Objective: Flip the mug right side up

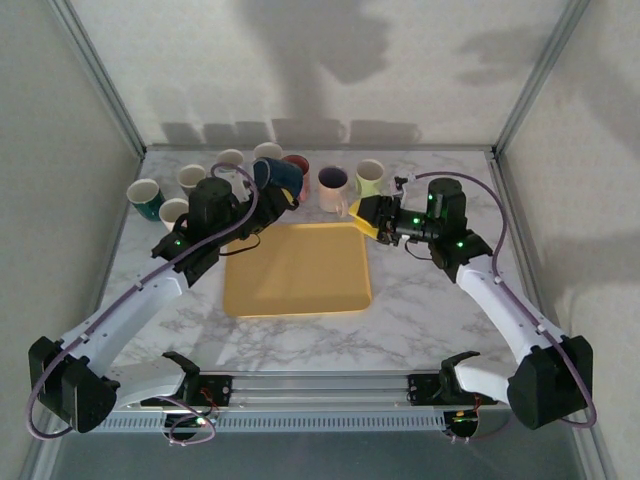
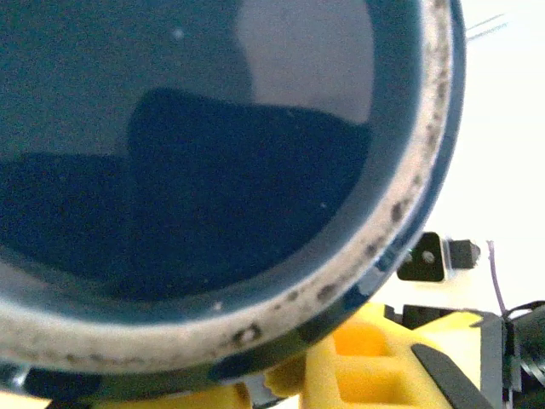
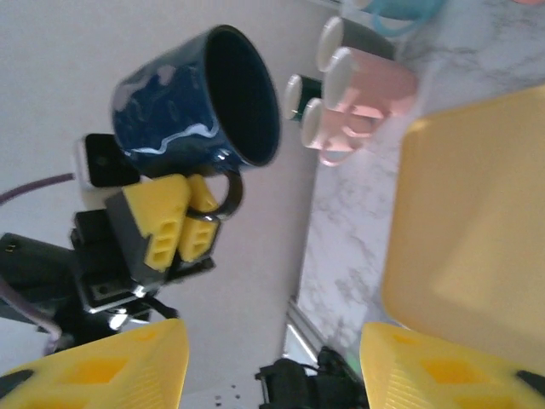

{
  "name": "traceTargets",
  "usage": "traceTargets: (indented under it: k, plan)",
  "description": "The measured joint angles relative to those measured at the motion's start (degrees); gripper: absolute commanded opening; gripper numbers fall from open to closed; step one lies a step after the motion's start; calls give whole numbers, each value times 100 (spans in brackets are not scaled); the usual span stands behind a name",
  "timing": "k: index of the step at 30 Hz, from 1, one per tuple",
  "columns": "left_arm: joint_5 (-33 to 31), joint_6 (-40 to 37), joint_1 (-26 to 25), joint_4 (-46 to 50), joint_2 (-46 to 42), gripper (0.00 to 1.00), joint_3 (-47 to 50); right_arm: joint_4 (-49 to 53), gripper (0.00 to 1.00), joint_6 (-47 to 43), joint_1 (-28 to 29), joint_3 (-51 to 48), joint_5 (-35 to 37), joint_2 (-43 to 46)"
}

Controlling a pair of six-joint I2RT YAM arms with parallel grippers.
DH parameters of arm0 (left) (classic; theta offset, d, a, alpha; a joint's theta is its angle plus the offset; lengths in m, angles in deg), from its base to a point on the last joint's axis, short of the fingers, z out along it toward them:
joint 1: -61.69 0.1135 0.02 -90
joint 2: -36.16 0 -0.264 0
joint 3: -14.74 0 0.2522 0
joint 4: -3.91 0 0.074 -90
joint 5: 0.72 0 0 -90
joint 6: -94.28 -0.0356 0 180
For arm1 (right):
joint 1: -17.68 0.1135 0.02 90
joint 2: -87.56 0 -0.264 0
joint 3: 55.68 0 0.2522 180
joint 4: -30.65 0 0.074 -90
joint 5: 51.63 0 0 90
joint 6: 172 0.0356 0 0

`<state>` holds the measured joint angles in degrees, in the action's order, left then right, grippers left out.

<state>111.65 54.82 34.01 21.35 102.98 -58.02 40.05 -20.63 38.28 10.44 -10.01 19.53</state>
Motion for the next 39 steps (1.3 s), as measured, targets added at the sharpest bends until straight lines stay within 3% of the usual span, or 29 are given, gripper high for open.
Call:
traceTargets:
  k: [6, 14, 29, 39]
  plan:
    - [411, -72, -90, -411, 31, 0, 70, -1696, 59, 1147, 35, -376, -144, -317]
    - [669, -111, -302, -885, 181, 0, 68, -3005, 56, 1978, 354, -400, -140, -614]
    - [702, -107, -531, -1329, 378, 0, 48, -3919, 54, 2774, 667, -393, -68, -1047]
    - [699, -107, -590, -1532, 529, 0, -96, -4511, 43, 3303, 741, -393, 249, -1252]
